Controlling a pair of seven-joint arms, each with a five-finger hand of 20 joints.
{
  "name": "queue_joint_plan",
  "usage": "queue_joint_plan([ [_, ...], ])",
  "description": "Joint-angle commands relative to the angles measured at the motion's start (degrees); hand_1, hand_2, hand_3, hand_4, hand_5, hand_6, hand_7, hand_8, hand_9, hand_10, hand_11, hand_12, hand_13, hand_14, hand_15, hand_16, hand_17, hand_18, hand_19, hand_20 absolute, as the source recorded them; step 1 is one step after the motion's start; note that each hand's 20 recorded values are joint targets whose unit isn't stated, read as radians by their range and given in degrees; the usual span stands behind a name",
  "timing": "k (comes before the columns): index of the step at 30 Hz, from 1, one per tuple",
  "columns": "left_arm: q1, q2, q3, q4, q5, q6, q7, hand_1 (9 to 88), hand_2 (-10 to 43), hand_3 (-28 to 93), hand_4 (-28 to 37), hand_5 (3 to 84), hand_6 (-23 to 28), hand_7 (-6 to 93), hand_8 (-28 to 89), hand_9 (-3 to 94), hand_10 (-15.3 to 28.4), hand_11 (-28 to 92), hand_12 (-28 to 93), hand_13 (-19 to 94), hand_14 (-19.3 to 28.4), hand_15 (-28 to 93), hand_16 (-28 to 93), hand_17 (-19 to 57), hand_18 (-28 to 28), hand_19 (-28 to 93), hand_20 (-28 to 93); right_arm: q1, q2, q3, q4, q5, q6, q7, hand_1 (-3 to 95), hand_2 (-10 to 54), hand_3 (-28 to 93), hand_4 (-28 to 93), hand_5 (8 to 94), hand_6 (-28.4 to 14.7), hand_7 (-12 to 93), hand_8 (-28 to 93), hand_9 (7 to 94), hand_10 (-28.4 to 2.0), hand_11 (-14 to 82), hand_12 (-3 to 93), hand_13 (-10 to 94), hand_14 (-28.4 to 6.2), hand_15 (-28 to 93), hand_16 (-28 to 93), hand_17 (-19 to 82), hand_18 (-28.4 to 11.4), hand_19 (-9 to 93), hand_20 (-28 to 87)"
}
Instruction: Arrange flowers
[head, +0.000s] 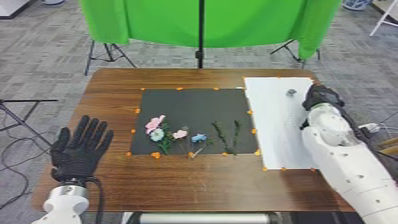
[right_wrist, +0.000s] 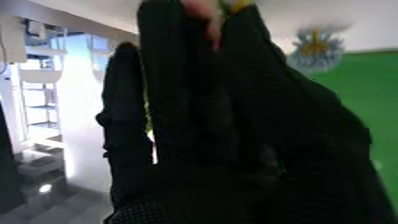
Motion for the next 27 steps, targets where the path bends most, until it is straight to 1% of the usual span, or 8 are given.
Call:
queue_joint_plan([
  [1, 1.14, -0.42, 0.23, 0.12, -0.59, -0.06, 0.13, 29.5, 14.7, 76, -28.3, 46.1, 9.6, 10.6, -9, 39.4, 14.9, 18, 9, 28, 15.2, 31, -7, -6.9, 13.1, 33, 11, -1.84, 1.87, -1.61, -2.32, 0.48, 6.91, -2.96, 64.5, -9.5, 66, -28, 78.2, 0.0, 36, -3, 88.0, -9.8, 14.0, 43.0, 77, -6.1, 33, 43, 35, -19.9, 78, 37],
  [5, 1.48, -0.23, -0.06, -0.21, -0.56, -0.14, 0.5, 29.5, 14.8, 76, -28.3, 46.1, 9.5, 10.5, -9, 39.4, 14.9, 18, 9, 28, 15.3, 32, -7, -7.0, 13.1, 33, 11, -1.22, 3.7, -4.1, -10.35, 1.54, 7.5, -7.39, 63.7, -9.5, 68, -28, 78.2, -0.1, 36, -2, 88.2, -9.9, 14.0, 43.1, 77, -6.2, 33, 43, 35, -20.2, 78, 37],
  [8, 1.37, -0.11, 0.24, -0.25, -0.33, -0.04, 0.38, 29.5, 14.8, 76, -28.3, 46.1, 9.5, 10.5, -9, 39.5, 14.9, 19, 9, 28, 15.2, 32, -7, -6.9, 13.1, 33, 11, -0.68, 4.39, -5.54, -17.94, 4.6, 0.61, -8.5, 63.2, -9.5, 69, -28, 78.0, -0.4, 36, -2, 87.9, -10.0, 14.3, 43.8, 76, -6.4, 33, 43, 34, -20.6, 78, 38],
  [12, 1.05, 0.01, 0.88, -0.18, -0.51, -0.34, -0.18, 29.4, 14.7, 76, -28.3, 46.1, 9.5, 10.5, -9, 39.5, 15.0, 18, 9, 28, 15.2, 32, -7, -7.0, 13.1, 33, 11, 0.01, 4.2, -9.19, -23.66, 8.1, -2.96, -11.01, 62.6, -9.5, 70, -28, 77.3, -0.5, 37, -1, 87.6, -10.0, 14.8, 44.0, 76, -6.4, 35, 43, 33, -21.3, 79, 39],
  [14, 0.61, -0.04, 1.05, -0.04, -0.48, -0.06, -0.07, 29.5, 14.7, 76, -28.3, 46.0, 9.5, 10.6, -9, 39.5, 14.9, 18, 9, 28, 15.2, 31, -7, -7.0, 13.1, 33, 11, 0.55, 3.23, -11.29, -24.17, 8.64, -4.81, -12.93, 62.5, -9.5, 71, -28, 77.1, -0.6, 37, -1, 87.3, -10.1, 15.2, 44.2, 75, -6.5, 35, 43, 33, -21.4, 79, 39],
  [17, 0.4, 0.08, 1.22, -0.22, -0.59, 1.11, 0.25, 29.5, 14.7, 76, -28.3, 46.0, 9.5, 10.6, -9, 39.5, 14.9, 18, 9, 28, 15.1, 31, -7, -6.9, 13.1, 33, 11, 1.34, 1.15, -14.18, -22.26, 6.74, -6.67, -15.97, 62.4, -9.5, 71, -28, 77.0, -0.8, 37, -1, 86.9, -10.2, 15.5, 44.2, 75, -6.6, 36, 43, 33, -21.4, 80, 39],
  [22, -0.68, 0.04, 1.79, 0.22, -0.4, 0.64, 0.11, 29.5, 14.8, 76, -28.3, 46.1, 9.5, 10.7, -9, 39.5, 14.9, 18, 9, 28, 15.1, 31, -7, -6.9, 13.0, 33, 11, 0.97, -1.08, -16.16, -19.44, 3.54, -8.1, -17.89, 62.5, -9.5, 71, -28, 76.8, -0.8, 37, -2, 86.6, -10.4, 15.8, 43.9, 74, -6.7, 37, 42, 33, -21.5, 80, 39],
  [27, -1.54, 0.43, 1.43, 0.33, -0.64, 1.77, 0.3, 29.5, 14.8, 76, -28.3, 46.2, 9.6, 10.7, -9, 39.6, 15.0, 19, 9, 28, 15.2, 32, -7, -6.9, 13.0, 33, 11, -0.22, -0.17, -16.5, -19.24, 0.42, -7.23, -17.84, 62.3, -9.5, 71, -28, 76.4, -0.8, 38, -2, 85.8, -10.3, 16.1, 44.0, 74, -6.5, 38, 42, 33, -21.3, 80, 39],
])
